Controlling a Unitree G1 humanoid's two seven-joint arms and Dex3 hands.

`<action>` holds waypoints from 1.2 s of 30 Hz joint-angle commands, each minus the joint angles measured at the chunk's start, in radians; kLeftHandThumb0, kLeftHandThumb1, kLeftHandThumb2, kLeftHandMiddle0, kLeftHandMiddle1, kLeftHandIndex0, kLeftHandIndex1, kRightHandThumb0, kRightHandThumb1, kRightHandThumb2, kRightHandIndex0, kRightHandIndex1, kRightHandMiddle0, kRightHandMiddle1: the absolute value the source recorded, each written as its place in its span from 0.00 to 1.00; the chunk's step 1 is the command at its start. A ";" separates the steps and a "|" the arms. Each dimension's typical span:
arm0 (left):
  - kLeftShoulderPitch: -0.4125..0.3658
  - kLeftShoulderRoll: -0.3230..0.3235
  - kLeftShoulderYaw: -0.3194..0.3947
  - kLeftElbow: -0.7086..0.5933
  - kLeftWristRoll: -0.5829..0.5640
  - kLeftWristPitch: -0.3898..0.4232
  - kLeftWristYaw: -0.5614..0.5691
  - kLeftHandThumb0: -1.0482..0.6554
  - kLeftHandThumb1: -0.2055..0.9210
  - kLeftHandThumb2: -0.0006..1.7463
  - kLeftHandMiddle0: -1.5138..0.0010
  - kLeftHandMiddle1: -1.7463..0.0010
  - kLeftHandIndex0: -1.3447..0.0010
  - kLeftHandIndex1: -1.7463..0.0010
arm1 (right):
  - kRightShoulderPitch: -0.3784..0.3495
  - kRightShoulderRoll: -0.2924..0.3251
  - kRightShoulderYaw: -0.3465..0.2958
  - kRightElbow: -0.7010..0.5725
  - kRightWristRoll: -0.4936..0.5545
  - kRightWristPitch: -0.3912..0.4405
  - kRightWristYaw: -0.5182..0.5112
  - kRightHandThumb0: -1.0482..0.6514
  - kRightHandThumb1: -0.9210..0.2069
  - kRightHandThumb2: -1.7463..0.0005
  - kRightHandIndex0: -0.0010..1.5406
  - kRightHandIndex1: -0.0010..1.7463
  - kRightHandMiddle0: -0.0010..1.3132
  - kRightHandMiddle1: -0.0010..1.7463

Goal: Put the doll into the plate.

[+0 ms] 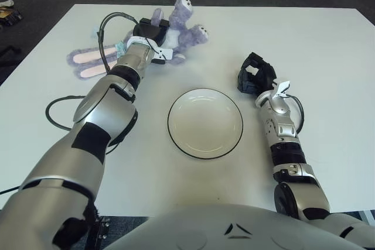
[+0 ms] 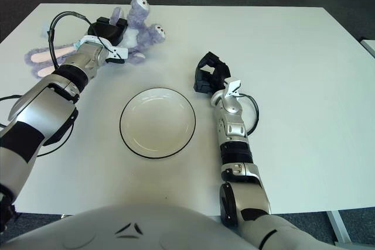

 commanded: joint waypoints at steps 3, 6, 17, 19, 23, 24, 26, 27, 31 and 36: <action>0.057 -0.011 0.006 0.028 -0.027 0.000 -0.080 0.31 0.41 0.55 0.68 0.00 1.00 0.62 | 0.053 -0.002 0.013 0.026 0.006 0.068 0.012 0.32 0.60 0.19 0.77 1.00 0.51 1.00; 0.059 -0.012 0.011 0.027 -0.040 0.000 -0.092 0.35 0.41 0.57 0.63 0.00 1.00 0.64 | 0.054 0.000 0.013 0.022 0.010 0.072 0.013 0.32 0.61 0.19 0.78 1.00 0.52 1.00; 0.068 -0.014 0.027 0.023 -0.071 -0.009 -0.108 0.88 0.44 0.71 0.55 0.07 1.00 0.67 | 0.053 -0.006 0.015 0.025 0.008 0.068 0.025 0.32 0.61 0.18 0.77 1.00 0.52 1.00; 0.071 -0.014 0.031 0.020 -0.077 -0.010 -0.105 0.89 0.44 0.70 0.53 0.09 1.00 0.61 | 0.053 -0.007 0.015 0.024 0.010 0.073 0.025 0.32 0.61 0.18 0.78 1.00 0.52 1.00; 0.067 -0.020 0.045 0.012 -0.090 -0.006 -0.105 0.89 0.43 0.67 0.49 0.14 1.00 0.45 | 0.050 -0.006 0.011 0.027 0.015 0.077 0.027 0.32 0.61 0.19 0.78 1.00 0.52 1.00; 0.066 -0.021 0.047 0.011 -0.092 -0.005 -0.105 0.89 0.43 0.67 0.48 0.15 1.00 0.40 | 0.049 -0.006 0.010 0.028 0.016 0.077 0.028 0.32 0.61 0.19 0.78 1.00 0.52 1.00; 0.066 -0.021 0.053 0.009 -0.101 -0.005 -0.105 0.90 0.43 0.66 0.48 0.16 1.00 0.35 | 0.049 -0.006 0.010 0.029 0.016 0.077 0.028 0.32 0.61 0.19 0.77 1.00 0.52 1.00; 0.066 -0.021 0.055 0.008 -0.104 -0.005 -0.105 0.90 0.43 0.66 0.48 0.17 1.00 0.32 | 0.049 -0.006 0.010 0.029 0.017 0.077 0.028 0.32 0.61 0.19 0.77 1.00 0.52 1.00; 0.069 -0.024 0.071 0.004 -0.120 -0.007 -0.070 0.90 0.43 0.66 0.48 0.16 1.00 0.22 | 0.046 -0.004 0.006 0.036 0.020 0.071 0.027 0.32 0.60 0.19 0.77 1.00 0.52 1.00; 0.071 -0.025 0.073 0.000 -0.117 -0.004 -0.016 0.90 0.39 0.73 0.49 0.11 0.99 0.04 | 0.046 -0.007 0.009 0.035 0.022 0.073 0.026 0.32 0.61 0.19 0.78 1.00 0.52 1.00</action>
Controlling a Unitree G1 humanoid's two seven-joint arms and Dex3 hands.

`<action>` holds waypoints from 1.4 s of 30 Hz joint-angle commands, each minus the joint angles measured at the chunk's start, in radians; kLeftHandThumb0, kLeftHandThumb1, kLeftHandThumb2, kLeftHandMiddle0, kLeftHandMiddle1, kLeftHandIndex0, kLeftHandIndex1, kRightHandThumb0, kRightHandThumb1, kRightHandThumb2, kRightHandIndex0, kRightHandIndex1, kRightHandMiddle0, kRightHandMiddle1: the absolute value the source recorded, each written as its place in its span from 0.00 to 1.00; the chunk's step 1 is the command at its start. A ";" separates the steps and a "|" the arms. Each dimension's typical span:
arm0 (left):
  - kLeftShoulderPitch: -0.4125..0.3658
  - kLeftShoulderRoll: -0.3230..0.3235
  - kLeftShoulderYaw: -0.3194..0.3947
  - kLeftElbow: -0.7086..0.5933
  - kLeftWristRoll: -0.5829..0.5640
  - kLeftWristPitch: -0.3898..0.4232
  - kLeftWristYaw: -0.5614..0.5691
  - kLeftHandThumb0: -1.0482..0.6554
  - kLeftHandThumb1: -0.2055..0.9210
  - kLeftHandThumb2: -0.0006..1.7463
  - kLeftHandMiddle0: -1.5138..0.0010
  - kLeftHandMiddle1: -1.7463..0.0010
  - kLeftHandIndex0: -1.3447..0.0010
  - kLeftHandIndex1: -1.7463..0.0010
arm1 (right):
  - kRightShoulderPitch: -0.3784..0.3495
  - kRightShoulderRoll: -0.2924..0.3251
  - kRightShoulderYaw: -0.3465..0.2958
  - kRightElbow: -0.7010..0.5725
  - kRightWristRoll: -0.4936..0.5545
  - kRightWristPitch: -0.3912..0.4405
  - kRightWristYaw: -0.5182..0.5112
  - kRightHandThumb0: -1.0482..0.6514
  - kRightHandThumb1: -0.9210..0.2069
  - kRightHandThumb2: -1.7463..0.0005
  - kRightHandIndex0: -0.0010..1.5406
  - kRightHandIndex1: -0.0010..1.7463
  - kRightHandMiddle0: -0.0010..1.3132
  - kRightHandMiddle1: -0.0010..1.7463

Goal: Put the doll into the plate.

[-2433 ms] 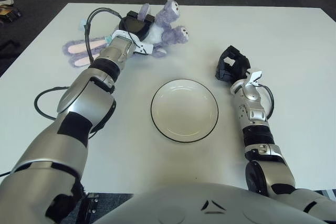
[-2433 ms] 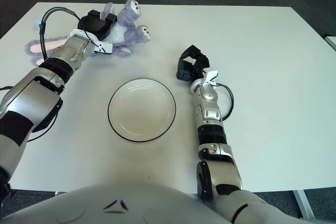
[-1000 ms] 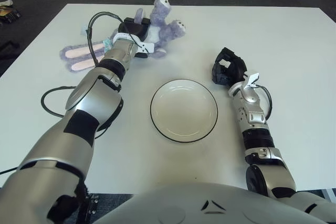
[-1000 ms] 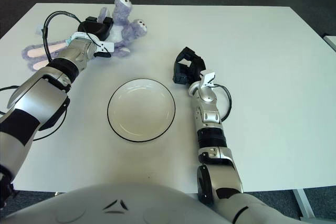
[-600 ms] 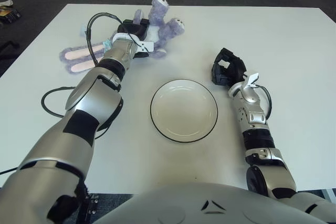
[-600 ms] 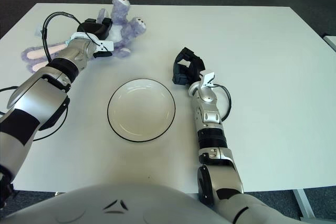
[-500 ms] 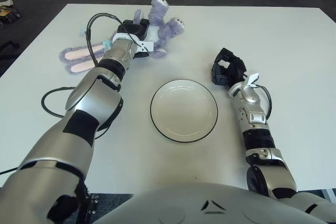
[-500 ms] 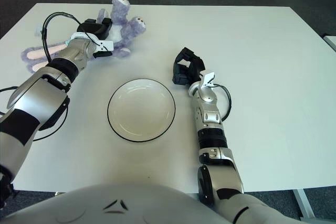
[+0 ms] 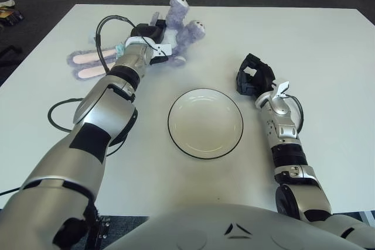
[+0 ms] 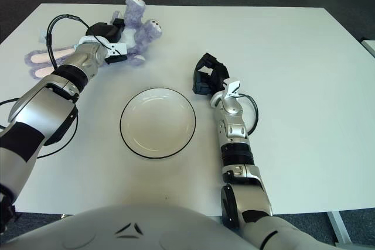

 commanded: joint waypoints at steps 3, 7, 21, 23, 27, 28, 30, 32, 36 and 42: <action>0.059 -0.020 0.006 0.019 -0.013 0.002 0.012 0.91 0.38 0.76 0.50 0.09 0.93 0.01 | 0.037 0.002 0.000 0.044 0.009 0.058 -0.001 0.32 0.61 0.19 0.78 1.00 0.52 1.00; 0.060 -0.023 0.014 0.020 -0.022 0.005 0.027 0.91 0.38 0.75 0.50 0.09 0.84 0.00 | 0.036 0.001 -0.001 0.047 0.010 0.058 -0.004 0.31 0.61 0.18 0.78 1.00 0.52 1.00; 0.057 -0.018 0.014 0.022 -0.026 -0.006 0.048 0.62 0.29 0.80 0.37 0.27 0.58 0.00 | 0.042 0.003 0.004 0.035 0.007 0.059 -0.013 0.31 0.61 0.18 0.78 1.00 0.52 1.00; 0.056 -0.018 0.013 0.023 -0.025 -0.005 0.049 0.62 0.27 0.81 0.36 0.28 0.57 0.00 | 0.042 0.001 0.004 0.036 0.008 0.060 -0.011 0.31 0.62 0.18 0.78 1.00 0.53 1.00; 0.055 -0.017 0.003 0.026 -0.015 0.001 0.054 0.61 0.23 0.84 0.34 0.27 0.54 0.00 | 0.040 -0.001 0.003 0.038 0.012 0.070 -0.007 0.31 0.62 0.18 0.79 1.00 0.53 1.00; 0.055 -0.017 0.002 0.026 -0.013 0.002 0.055 0.61 0.22 0.85 0.34 0.27 0.54 0.00 | 0.040 -0.001 0.003 0.038 0.013 0.071 -0.007 0.31 0.62 0.18 0.79 1.00 0.53 1.00; 0.054 -0.017 -0.002 0.027 -0.011 0.003 0.054 0.61 0.21 0.85 0.34 0.27 0.53 0.00 | 0.040 0.000 0.001 0.037 0.015 0.074 -0.009 0.31 0.62 0.18 0.79 1.00 0.53 1.00; 0.053 -0.016 -0.006 0.028 -0.009 0.004 0.053 0.61 0.21 0.86 0.34 0.26 0.53 0.00 | 0.039 0.002 0.000 0.037 0.016 0.076 -0.010 0.31 0.63 0.17 0.79 1.00 0.53 1.00; 0.052 -0.013 -0.008 0.027 -0.007 0.000 0.053 0.61 0.20 0.86 0.34 0.25 0.52 0.00 | 0.038 0.004 0.000 0.038 0.015 0.074 -0.014 0.31 0.63 0.17 0.79 1.00 0.53 1.00; 0.054 -0.011 -0.004 0.026 -0.010 -0.010 0.064 0.61 0.18 0.89 0.35 0.22 0.51 0.00 | 0.036 0.001 0.002 0.042 0.011 0.074 -0.014 0.31 0.62 0.18 0.78 1.00 0.53 1.00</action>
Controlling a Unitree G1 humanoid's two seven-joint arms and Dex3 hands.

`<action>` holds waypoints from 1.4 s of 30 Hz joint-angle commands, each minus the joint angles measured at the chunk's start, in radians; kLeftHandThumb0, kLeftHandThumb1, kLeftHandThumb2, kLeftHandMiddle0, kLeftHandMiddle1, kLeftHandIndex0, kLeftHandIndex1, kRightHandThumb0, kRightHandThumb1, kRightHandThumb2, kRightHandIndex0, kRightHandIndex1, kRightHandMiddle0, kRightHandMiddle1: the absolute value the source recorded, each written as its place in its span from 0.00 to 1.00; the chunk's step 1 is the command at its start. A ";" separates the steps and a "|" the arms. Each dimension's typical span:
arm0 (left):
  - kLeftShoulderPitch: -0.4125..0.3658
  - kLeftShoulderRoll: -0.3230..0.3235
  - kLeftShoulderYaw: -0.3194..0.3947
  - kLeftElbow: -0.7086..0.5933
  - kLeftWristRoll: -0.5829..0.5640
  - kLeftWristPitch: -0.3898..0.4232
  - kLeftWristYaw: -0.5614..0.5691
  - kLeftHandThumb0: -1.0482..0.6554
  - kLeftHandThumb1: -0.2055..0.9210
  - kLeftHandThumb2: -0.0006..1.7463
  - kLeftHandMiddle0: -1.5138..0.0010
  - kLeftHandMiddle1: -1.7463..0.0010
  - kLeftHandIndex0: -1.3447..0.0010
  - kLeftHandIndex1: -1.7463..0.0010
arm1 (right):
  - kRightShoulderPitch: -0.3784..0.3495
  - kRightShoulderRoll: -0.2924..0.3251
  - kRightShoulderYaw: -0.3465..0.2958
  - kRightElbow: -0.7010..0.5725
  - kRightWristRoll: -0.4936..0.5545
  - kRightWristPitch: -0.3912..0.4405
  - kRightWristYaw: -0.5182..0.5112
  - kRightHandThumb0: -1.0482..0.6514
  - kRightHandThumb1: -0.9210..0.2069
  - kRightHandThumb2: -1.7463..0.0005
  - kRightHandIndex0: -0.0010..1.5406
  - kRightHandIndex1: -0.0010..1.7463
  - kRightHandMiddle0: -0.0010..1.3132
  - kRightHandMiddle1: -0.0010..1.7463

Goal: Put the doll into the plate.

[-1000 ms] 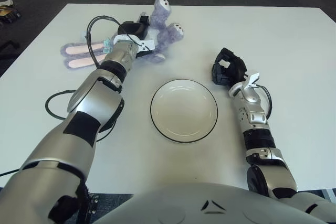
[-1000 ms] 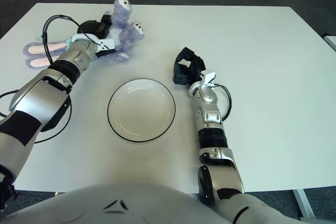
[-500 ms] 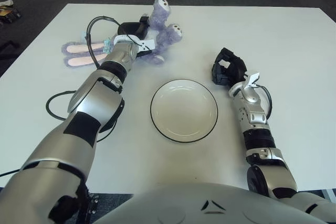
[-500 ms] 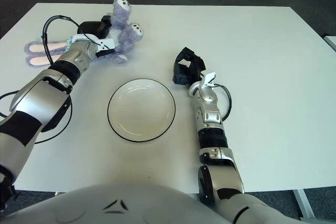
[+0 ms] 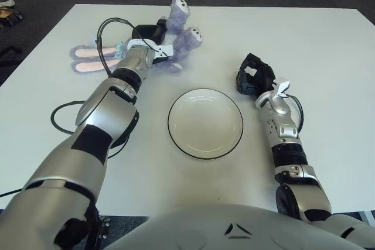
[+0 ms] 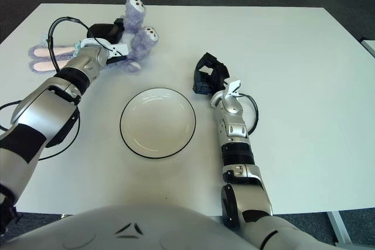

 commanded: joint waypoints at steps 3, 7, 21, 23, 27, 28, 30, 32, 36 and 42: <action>0.043 -0.002 0.000 0.025 -0.004 -0.009 -0.016 0.61 0.16 0.90 0.35 0.21 0.51 0.00 | 0.037 0.003 0.001 0.047 0.004 0.060 -0.004 0.31 0.62 0.18 0.78 1.00 0.52 1.00; 0.045 -0.002 0.019 0.022 -0.022 -0.020 -0.010 0.61 0.16 0.91 0.35 0.20 0.50 0.00 | 0.033 0.002 0.000 0.054 0.005 0.058 0.000 0.31 0.62 0.18 0.78 1.00 0.52 1.00; 0.038 0.020 0.073 -0.030 -0.080 -0.074 -0.017 0.61 0.16 0.96 0.41 0.06 0.51 0.00 | 0.024 -0.008 0.002 0.064 0.000 0.069 0.005 0.31 0.61 0.18 0.77 1.00 0.52 1.00; 0.038 0.021 0.073 -0.033 -0.079 -0.081 -0.013 0.61 0.16 0.96 0.42 0.05 0.51 0.00 | 0.022 -0.010 0.001 0.068 0.000 0.069 0.007 0.31 0.61 0.18 0.77 1.00 0.52 1.00; 0.036 0.028 0.074 -0.043 -0.080 -0.100 -0.010 0.62 0.16 0.97 0.43 0.04 0.51 0.00 | 0.019 -0.015 0.000 0.077 0.001 0.063 0.014 0.32 0.61 0.19 0.76 1.00 0.52 1.00; 0.036 0.031 0.076 -0.048 -0.080 -0.106 -0.008 0.62 0.16 0.97 0.43 0.04 0.51 0.00 | 0.018 -0.015 0.000 0.078 0.002 0.063 0.016 0.32 0.61 0.19 0.76 1.00 0.52 1.00; 0.034 0.036 0.078 -0.056 -0.082 -0.118 -0.005 0.62 0.16 0.97 0.43 0.04 0.50 0.00 | 0.017 -0.016 0.000 0.081 0.004 0.062 0.021 0.32 0.61 0.19 0.75 1.00 0.52 1.00; 0.034 0.041 0.079 -0.063 -0.081 -0.129 -0.001 0.62 0.15 0.97 0.42 0.04 0.50 0.00 | 0.016 -0.017 -0.001 0.083 0.006 0.061 0.025 0.32 0.60 0.19 0.75 1.00 0.51 1.00; 0.034 0.046 0.075 -0.071 -0.075 -0.147 0.008 0.62 0.13 0.98 0.42 0.04 0.48 0.00 | 0.013 -0.018 -0.003 0.093 0.010 0.055 0.031 0.32 0.60 0.19 0.75 1.00 0.51 1.00; 0.031 0.055 0.077 -0.091 -0.076 -0.182 0.010 0.62 0.12 0.99 0.41 0.05 0.48 0.00 | 0.005 -0.021 -0.008 0.113 0.012 0.045 0.042 0.32 0.59 0.20 0.75 1.00 0.51 1.00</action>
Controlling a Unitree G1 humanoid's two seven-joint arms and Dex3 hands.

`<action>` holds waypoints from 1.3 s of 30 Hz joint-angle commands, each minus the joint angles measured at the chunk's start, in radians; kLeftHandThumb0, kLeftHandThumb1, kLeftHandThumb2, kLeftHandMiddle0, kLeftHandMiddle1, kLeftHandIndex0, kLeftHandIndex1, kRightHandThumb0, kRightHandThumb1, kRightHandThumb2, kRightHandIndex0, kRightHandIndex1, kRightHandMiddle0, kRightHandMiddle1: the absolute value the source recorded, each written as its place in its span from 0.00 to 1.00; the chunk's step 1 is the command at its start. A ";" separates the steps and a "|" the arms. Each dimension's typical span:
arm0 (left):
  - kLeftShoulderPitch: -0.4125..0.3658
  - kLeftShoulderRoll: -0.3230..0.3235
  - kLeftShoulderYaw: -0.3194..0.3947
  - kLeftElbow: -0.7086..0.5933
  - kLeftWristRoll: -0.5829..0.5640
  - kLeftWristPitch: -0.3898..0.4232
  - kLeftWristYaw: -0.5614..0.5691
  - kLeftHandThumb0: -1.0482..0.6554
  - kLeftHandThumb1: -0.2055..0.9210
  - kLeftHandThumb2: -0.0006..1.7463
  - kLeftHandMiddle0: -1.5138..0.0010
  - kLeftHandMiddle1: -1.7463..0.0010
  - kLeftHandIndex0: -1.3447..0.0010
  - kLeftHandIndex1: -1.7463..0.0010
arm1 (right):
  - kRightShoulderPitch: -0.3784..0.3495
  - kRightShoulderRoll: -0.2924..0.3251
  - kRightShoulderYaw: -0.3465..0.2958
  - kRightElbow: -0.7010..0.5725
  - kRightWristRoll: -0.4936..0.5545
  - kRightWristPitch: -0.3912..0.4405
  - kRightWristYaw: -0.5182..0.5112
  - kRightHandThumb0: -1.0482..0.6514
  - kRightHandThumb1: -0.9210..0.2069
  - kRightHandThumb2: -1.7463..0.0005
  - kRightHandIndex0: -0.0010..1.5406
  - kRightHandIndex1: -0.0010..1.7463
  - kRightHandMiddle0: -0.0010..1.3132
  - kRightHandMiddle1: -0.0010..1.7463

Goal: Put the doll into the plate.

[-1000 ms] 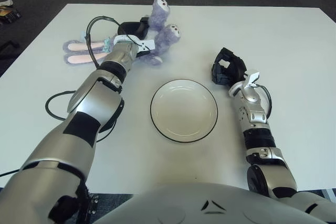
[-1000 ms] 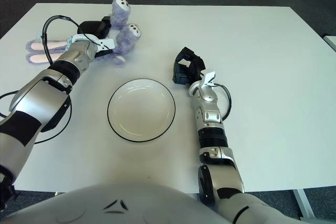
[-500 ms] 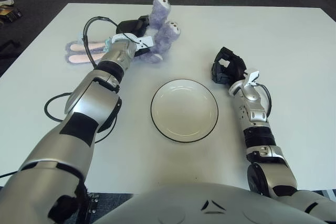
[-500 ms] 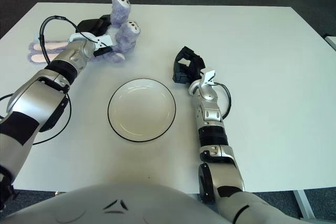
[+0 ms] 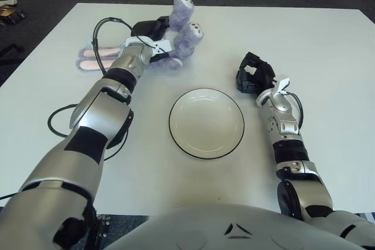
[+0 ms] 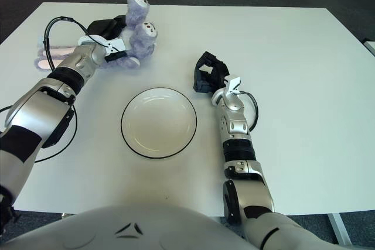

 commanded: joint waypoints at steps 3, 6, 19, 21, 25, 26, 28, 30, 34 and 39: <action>0.010 0.017 0.000 -0.036 0.003 -0.043 0.012 0.62 0.11 0.99 0.40 0.05 0.48 0.00 | 0.040 0.003 -0.006 0.069 0.011 0.037 0.008 0.32 0.59 0.20 0.75 1.00 0.51 1.00; 0.010 0.025 -0.006 -0.054 0.012 -0.059 0.018 0.62 0.10 0.99 0.39 0.06 0.47 0.00 | 0.038 0.005 -0.009 0.076 0.011 0.027 0.008 0.32 0.59 0.20 0.75 1.00 0.50 1.00; 0.029 0.053 -0.003 -0.146 0.027 -0.112 0.043 0.62 0.09 1.00 0.37 0.08 0.46 0.00 | 0.030 0.006 -0.012 0.092 0.009 0.024 0.013 0.32 0.57 0.21 0.75 1.00 0.49 1.00; 0.032 0.058 -0.006 -0.167 0.038 -0.115 0.053 0.62 0.09 1.00 0.37 0.08 0.46 0.00 | 0.030 0.005 -0.011 0.093 0.009 0.026 0.015 0.32 0.57 0.21 0.75 1.00 0.49 1.00; 0.038 0.067 -0.008 -0.212 0.058 -0.108 0.070 0.62 0.09 1.00 0.38 0.07 0.46 0.00 | 0.029 0.004 -0.012 0.095 0.009 0.025 0.018 0.33 0.57 0.22 0.74 1.00 0.49 1.00; 0.040 0.069 -0.008 -0.224 0.063 -0.105 0.072 0.62 0.09 1.00 0.38 0.07 0.46 0.00 | 0.029 0.004 -0.012 0.096 0.009 0.025 0.018 0.33 0.57 0.22 0.74 1.00 0.49 1.00; 0.044 0.074 -0.008 -0.245 0.073 -0.099 0.076 0.62 0.09 1.00 0.38 0.06 0.46 0.00 | 0.029 0.004 -0.013 0.097 0.009 0.024 0.017 0.33 0.57 0.22 0.74 1.00 0.49 1.00; 0.048 0.077 -0.007 -0.259 0.081 -0.094 0.079 0.62 0.09 1.00 0.39 0.06 0.46 0.00 | 0.028 0.004 -0.013 0.097 0.008 0.024 0.017 0.33 0.57 0.22 0.74 1.00 0.49 1.00; 0.060 0.087 -0.003 -0.313 0.098 -0.085 0.091 0.62 0.10 1.00 0.40 0.05 0.46 0.00 | 0.028 0.003 -0.013 0.097 0.007 0.024 0.017 0.32 0.57 0.21 0.73 1.00 0.49 1.00; 0.097 0.104 0.015 -0.428 0.102 -0.079 0.091 0.62 0.10 1.00 0.39 0.05 0.46 0.00 | 0.027 0.004 -0.013 0.096 0.007 0.026 0.015 0.32 0.58 0.21 0.73 1.00 0.50 1.00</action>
